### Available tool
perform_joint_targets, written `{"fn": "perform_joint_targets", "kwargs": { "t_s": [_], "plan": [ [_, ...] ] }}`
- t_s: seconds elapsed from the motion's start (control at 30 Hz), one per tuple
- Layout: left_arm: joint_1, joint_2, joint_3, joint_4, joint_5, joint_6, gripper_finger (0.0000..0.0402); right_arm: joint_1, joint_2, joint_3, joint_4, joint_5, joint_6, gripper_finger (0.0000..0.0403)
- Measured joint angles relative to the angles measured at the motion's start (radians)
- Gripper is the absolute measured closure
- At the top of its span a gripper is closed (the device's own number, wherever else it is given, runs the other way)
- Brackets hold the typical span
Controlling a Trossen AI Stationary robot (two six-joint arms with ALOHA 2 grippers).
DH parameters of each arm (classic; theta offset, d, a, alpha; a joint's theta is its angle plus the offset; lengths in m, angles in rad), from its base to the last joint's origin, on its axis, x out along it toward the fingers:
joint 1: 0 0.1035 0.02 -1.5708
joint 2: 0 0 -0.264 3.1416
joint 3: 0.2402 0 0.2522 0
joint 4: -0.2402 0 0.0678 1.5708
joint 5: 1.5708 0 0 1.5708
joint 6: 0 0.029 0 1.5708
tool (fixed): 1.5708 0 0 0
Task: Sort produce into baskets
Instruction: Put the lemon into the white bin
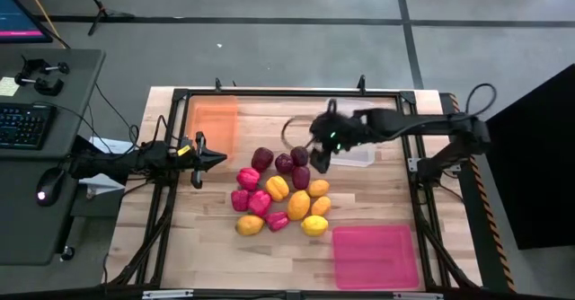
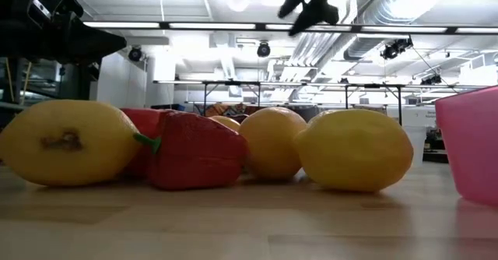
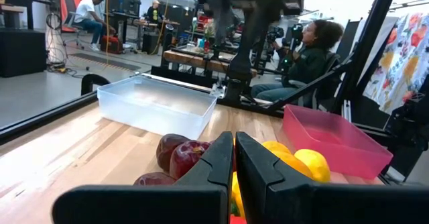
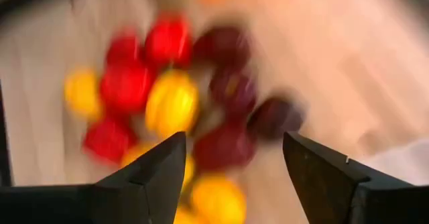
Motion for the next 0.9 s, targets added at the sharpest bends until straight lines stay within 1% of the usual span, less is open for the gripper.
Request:
{"fn": "perform_joint_targets", "kwargs": {
  "t_s": [0.07,0.17,0.33,0.47,0.57,0.67,0.9],
  "plan": [
    [0.0,0.0,0.0,0.0,0.0,0.0,0.0396,0.028,0.049,-0.014,-0.058,-0.057,-0.017,0.0164],
    [0.0,0.0,0.0,0.0,0.0,0.0,0.0396,0.072,0.104,-0.043,-0.062,-0.087,-0.063,0.0163],
    [0.0,0.0,0.0,0.0,0.0,0.0,0.0396,0.121,0.207,-0.051,-0.068,-0.085,-0.225,0.0163],
    [0.0,0.0,0.0,0.0,0.0,0.0,0.0396,0.135,0.277,-0.051,-0.047,-0.087,-0.317,0.0163],
    [0.0,0.0,0.0,0.0,0.0,0.0,0.0396,0.134,0.33,-0.051,-0.028,-0.087,-0.363,0.0163],
    [0.0,0.0,0.0,0.0,0.0,0.0,0.0396,0.131,0.368,-0.051,-0.046,-0.08,-0.407,0.0163],
    [0.0,0.0,0.0,0.0,0.0,0.0,0.0396,0.132,0.446,-0.051,-0.046,-0.025,-0.472,0.0163]
  ]
}}
